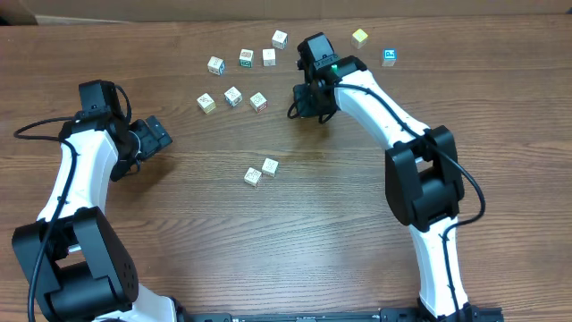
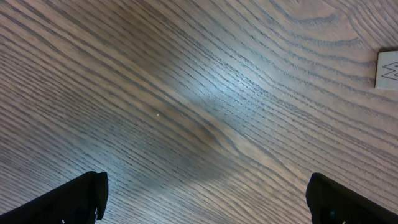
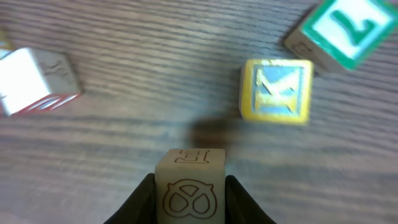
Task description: Form a circle
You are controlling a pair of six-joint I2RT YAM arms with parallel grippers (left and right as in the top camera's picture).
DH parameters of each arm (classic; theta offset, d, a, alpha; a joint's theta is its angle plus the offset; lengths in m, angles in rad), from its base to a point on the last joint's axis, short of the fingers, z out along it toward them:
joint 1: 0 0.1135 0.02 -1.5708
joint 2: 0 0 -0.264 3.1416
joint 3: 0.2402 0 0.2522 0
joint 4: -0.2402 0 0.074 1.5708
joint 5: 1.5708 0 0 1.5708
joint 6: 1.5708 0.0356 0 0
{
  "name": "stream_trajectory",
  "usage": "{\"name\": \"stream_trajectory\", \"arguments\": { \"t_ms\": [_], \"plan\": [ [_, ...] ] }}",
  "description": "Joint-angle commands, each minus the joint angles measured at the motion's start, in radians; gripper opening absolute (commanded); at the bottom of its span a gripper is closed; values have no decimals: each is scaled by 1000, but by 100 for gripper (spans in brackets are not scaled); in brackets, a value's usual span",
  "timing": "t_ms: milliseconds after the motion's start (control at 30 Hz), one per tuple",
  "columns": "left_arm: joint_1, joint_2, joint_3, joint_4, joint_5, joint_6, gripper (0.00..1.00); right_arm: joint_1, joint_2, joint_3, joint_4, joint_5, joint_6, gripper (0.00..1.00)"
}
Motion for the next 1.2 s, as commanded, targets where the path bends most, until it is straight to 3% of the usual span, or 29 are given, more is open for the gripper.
{"name": "stream_trajectory", "arguments": {
  "t_ms": [0, 233, 600, 933, 1167],
  "plan": [
    [-1, 6, 4, 0, 8, -6, 99, -1, -111, 17, -36, -1, 0, 26],
    [-1, 6, 3, 0, 8, -6, 100, -1, -156, 17, -227, -4, 1, 25],
    [-1, 6, 3, 0, 8, -6, 100, 0, -156, -41, -530, -186, 40, 27],
    [-1, 6, 3, 0, 8, -6, 100, 29, -156, -199, -448, -186, 79, 31],
    [-1, 6, 3, 0, 8, -6, 100, 51, -156, -203, -389, -179, 79, 34]
  ]
}}
